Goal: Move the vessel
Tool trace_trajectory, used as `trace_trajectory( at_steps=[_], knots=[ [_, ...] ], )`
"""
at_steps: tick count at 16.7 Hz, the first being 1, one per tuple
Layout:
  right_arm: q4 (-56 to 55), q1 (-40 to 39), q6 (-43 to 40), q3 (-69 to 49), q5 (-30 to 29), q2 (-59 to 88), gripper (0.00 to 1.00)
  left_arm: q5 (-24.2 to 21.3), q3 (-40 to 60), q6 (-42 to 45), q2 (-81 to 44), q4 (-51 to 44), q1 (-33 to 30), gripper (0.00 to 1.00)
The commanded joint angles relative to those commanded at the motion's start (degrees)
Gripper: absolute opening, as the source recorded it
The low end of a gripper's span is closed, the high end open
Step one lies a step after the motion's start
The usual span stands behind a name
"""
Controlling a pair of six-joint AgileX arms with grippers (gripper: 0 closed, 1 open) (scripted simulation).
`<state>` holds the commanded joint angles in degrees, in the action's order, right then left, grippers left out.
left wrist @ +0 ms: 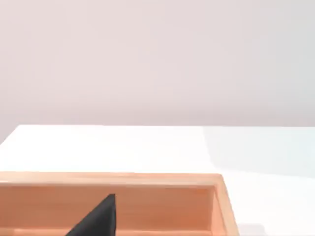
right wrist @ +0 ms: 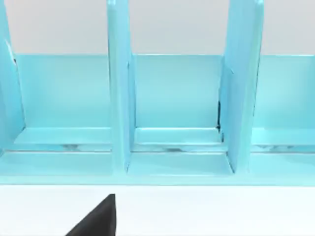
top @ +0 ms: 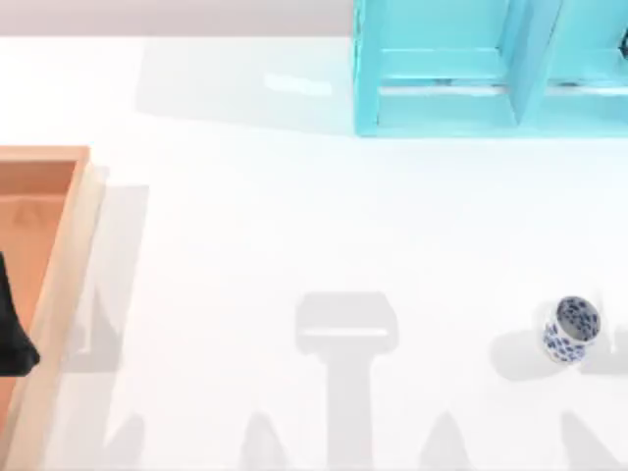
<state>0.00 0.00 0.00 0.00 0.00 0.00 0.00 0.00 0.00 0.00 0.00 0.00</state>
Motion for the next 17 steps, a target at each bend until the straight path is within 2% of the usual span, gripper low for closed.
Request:
trace_trajectory(
  at_steps=[4,8,17],
  knots=[
    [1.76,-0.33,0.40,-1.86,-0.07,1.88,1.00,0.00,0.00,0.00,0.00,0.00,0.00,1.00],
    [11.16,-2.33,2.43,-12.40,-0.16,12.85,1.00,0.00,0.00,0.00,0.00,0.00,0.00,1.00],
    [46.23,-9.57,10.08,-48.41,0.26,62.51,1.00,0.00,0.00,0.00,0.00,0.00,0.00,1.00]
  ],
)
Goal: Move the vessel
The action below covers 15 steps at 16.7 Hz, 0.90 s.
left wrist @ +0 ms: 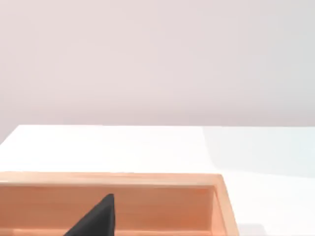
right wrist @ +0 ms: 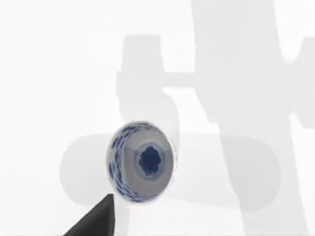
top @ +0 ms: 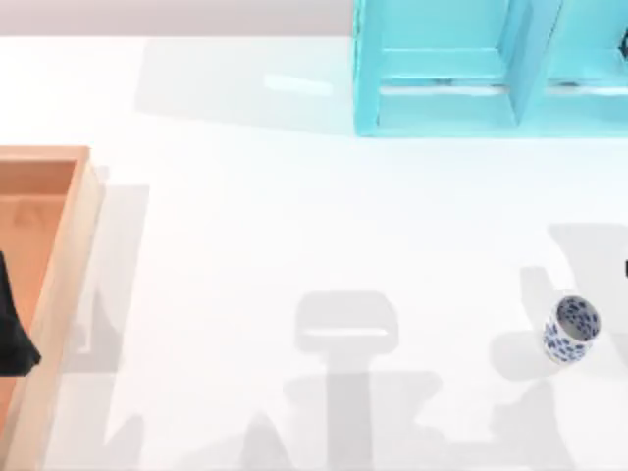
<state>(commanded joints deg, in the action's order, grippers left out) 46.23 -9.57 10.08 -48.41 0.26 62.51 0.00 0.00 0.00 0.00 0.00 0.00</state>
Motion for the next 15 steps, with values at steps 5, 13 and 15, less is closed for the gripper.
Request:
trace_trajectory(
  at_steps=[5,13,15],
  knots=[
    [16.01,-3.32,3.46,-17.26,-0.03,21.17,1.00,0.00,0.00,0.00,0.00,0.00,0.00,1.00],
    [24.38,-5.17,5.31,-27.16,-0.25,32.49,1.00,0.00,0.00,0.00,0.00,0.00,0.00,1.00],
    [24.24,-4.88,5.26,-26.99,-0.23,32.31,1.00,0.00,0.00,0.00,0.00,0.00,0.00,1.00]
  ],
)
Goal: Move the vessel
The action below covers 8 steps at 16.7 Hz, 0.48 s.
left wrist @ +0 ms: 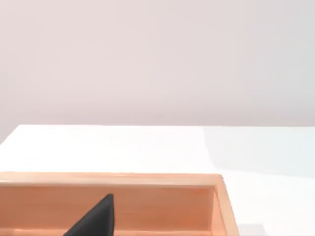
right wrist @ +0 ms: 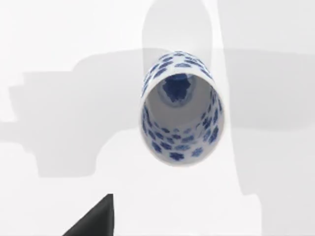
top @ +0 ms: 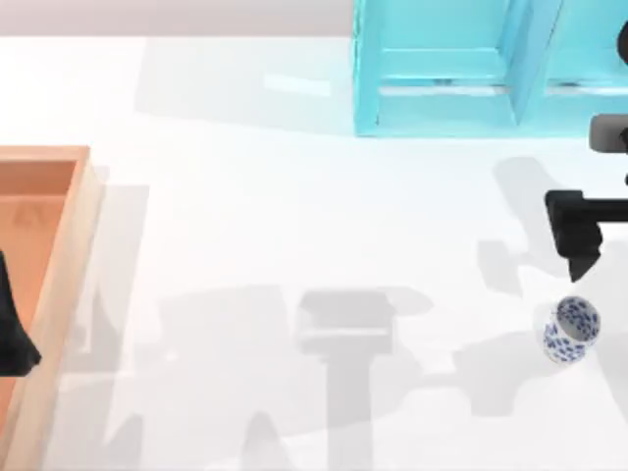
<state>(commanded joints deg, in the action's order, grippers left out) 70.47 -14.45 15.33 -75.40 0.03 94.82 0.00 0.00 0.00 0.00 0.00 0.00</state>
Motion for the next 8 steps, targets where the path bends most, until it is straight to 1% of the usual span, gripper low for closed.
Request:
trace_trajectory(
  at_steps=[2,4,8],
  knots=[
    [-0.91,-0.08,-0.03,0.79,-0.01,0.32,1.00,0.00,0.00,0.00,0.00,0.00,0.00,1.00],
    [-4.17,-0.18,-0.02,3.28,-0.02,1.21,1.00,0.00,0.00,0.00,0.00,0.00,0.00,1.00],
    [-15.68,-0.35,0.20,10.88,-0.03,4.49,1.00,0.00,0.00,0.00,0.00,0.00,0.00,1.00]
  ],
)
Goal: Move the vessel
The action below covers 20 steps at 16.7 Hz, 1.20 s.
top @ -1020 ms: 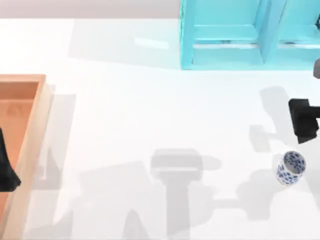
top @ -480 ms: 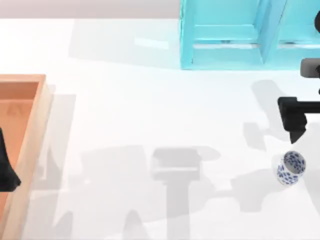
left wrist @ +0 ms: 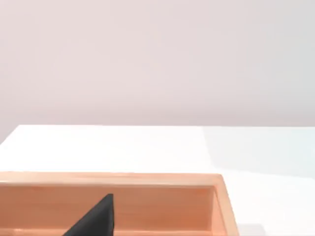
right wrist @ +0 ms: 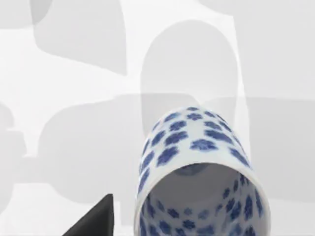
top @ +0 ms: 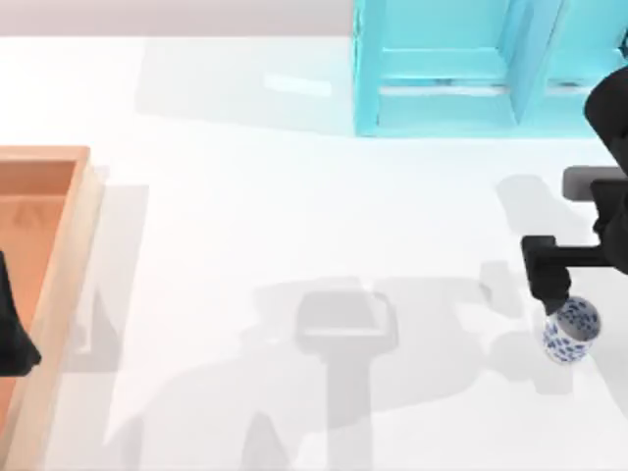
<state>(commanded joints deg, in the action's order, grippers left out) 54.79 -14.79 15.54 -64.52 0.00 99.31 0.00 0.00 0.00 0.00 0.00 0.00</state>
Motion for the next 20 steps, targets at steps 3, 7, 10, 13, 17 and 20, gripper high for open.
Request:
trace_trajectory(
  at_steps=[3,7,10,13,17,20],
  knots=[
    [-6.02,-0.14,0.15,4.44,-0.01,1.87,1.00,0.00,0.00,0.00,0.00,0.00,0.00,1.00],
    [-7.00,-0.16,0.17,5.31,-0.01,2.16,1.00,0.00,0.00,0.00,0.00,0.00,0.00,1.00],
    [-7.00,-0.16,0.17,5.31,-0.01,2.16,0.85,0.00,0.00,0.00,0.00,0.00,0.00,1.00],
    [-7.00,-0.16,0.17,5.31,-0.01,2.16,0.62,0.00,0.00,0.00,0.00,0.00,0.00,1.00],
    [-7.00,-0.16,0.17,5.31,-0.01,2.16,0.32,0.00,0.00,0.00,0.00,0.00,0.00,1.00],
    [-7.00,-0.16,0.17,5.31,-0.01,2.16,0.10,0.00,0.00,0.00,0.00,0.00,0.00,1.00]
  ],
)
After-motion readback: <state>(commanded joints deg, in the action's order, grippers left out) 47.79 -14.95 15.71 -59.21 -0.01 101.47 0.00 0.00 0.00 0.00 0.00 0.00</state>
